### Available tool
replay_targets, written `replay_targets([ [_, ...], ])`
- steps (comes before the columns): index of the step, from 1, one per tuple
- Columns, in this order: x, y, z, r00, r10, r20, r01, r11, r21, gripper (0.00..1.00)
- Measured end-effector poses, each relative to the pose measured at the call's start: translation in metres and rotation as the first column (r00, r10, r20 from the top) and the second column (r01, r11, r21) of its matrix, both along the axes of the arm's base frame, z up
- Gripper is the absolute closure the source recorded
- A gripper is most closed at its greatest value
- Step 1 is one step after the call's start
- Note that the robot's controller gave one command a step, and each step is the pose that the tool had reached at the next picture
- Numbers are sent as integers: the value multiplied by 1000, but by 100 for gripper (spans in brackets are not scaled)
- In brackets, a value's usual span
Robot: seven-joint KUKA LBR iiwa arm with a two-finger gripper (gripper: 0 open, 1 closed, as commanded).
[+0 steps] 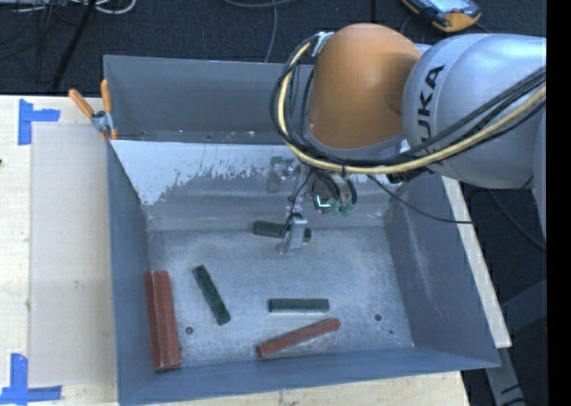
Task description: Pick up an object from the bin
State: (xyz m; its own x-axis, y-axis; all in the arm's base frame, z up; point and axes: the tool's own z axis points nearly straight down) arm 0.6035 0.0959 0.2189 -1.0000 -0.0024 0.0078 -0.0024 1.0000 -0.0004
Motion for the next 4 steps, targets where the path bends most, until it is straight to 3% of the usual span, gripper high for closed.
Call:
replay_targets([
  [1,2,0,4,1000,-2,8,2,1000,1,0],
  [2,11,-17,-44,1000,-9,15,9,1000,2,0],
  [3,12,-24,-68,1000,-19,13,19,1000,0,0],
  [4,5,-57,-84,996,-87,2,87,996,0,0],
])
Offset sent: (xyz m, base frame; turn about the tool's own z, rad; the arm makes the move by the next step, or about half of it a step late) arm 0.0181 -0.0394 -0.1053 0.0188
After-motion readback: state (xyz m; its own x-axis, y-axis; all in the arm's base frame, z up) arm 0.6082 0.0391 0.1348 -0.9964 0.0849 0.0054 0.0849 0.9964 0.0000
